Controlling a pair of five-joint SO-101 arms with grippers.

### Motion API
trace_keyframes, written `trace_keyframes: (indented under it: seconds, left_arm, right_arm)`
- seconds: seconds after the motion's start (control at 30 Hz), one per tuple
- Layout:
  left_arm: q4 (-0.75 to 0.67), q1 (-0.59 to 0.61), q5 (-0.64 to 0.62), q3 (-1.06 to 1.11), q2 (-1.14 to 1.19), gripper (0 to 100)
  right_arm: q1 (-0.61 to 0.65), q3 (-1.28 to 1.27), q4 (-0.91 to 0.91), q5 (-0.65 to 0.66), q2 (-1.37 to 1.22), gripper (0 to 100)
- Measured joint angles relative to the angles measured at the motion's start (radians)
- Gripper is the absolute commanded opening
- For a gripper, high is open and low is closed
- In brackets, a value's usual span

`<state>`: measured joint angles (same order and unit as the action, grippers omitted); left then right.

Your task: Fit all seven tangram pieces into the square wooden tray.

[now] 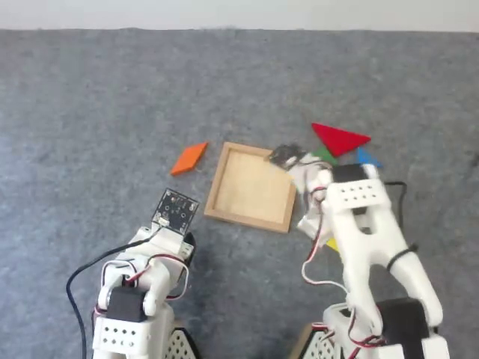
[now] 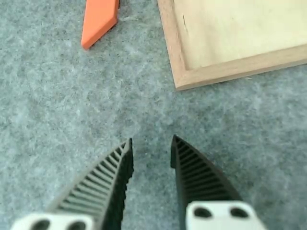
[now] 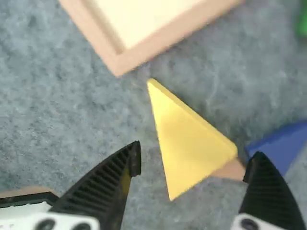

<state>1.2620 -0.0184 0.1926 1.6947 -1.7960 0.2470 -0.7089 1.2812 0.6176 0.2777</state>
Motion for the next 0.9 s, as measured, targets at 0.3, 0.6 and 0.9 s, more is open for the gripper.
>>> trace_keyframes:
  seconds: [0.3,0.6,0.9]
  left_arm:
    - [0.000,0.000,0.000,0.000,0.000,12]
    - [0.000,0.000,0.000,0.000,0.000,12]
    - [0.000,0.000,0.000,0.000,0.000,12]
  right_arm:
    - [0.023,-0.009,-0.149,0.107,-0.193,33.6]
    - [-0.060,-0.003,-0.167,0.124,-0.279,33.6]
    - [-0.080,-0.003,-0.169,0.126,-0.279,15.8]
